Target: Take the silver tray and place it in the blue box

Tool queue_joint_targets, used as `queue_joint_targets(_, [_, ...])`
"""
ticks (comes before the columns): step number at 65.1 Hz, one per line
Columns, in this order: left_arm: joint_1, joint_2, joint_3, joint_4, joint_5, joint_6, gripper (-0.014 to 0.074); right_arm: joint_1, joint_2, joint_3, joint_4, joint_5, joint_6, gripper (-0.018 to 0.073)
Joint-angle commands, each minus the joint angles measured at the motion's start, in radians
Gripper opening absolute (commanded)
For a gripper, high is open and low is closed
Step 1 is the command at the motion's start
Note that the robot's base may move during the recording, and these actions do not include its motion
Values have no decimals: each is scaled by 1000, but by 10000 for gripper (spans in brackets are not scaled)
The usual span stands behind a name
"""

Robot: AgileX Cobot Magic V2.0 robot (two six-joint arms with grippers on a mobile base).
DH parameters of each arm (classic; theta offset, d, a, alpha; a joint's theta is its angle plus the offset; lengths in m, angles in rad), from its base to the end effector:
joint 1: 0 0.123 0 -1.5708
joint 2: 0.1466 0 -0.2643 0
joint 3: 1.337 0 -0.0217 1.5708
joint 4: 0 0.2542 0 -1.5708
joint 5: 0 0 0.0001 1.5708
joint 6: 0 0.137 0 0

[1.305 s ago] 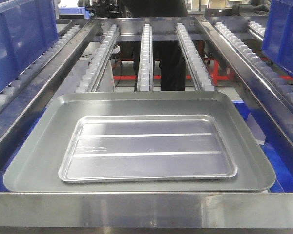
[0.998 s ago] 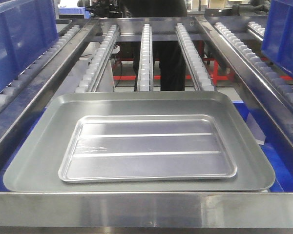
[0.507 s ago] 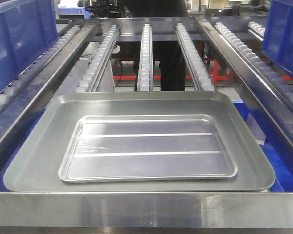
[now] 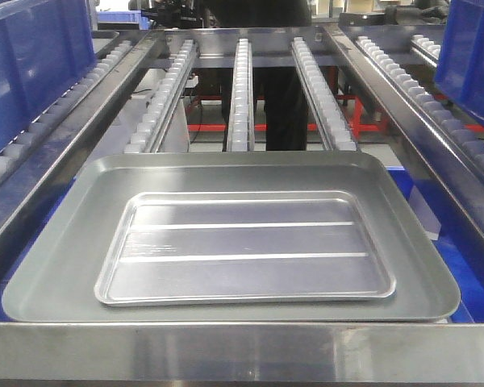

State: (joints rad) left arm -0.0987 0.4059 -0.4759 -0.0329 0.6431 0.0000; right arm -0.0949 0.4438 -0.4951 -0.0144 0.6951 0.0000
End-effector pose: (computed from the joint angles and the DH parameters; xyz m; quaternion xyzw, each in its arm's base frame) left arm 0.1428 -0.0169 0.2589 0.0361 0.8556 -0.0407 0.5148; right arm 0.1447 -0.0150 0.2543 0.0389 0.8733 -0.0297 0.4848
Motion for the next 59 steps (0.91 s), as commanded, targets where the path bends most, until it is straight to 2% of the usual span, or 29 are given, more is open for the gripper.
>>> queue_joint_targets(1, [0, 153, -89, -32, 72, 0, -9, 1, 141, -75, -2, 75, 0, 50])
queue_joint_targets(7, [0, 281, -105, -66, 116, 0, -9, 1, 235, -78, -2, 118, 0, 50])
queue_joint_targets(16, [0, 433, -105, -127, 160, 0, -9, 1, 296, -73, 3, 95, 0, 50])
queue_joint_targets(24, [0, 553, -105, -217, 160, 0, -9, 1, 304, -73, 14, 63, 0, 50])
queue_joint_targets(35, [0, 695, -105, -297, 123, 0, -9, 1, 308, -73, 90, 19, 0, 50])
queue_joint_targets(47, [0, 781, -118, -326, 93, 0, -9, 1, 461, -73, 220, 103, 0, 50])
queue_joint_targets(59, [-2, 772, -169, -326, 49, 5, -6, 4, 590, -74, 256, 0, 0, 57])
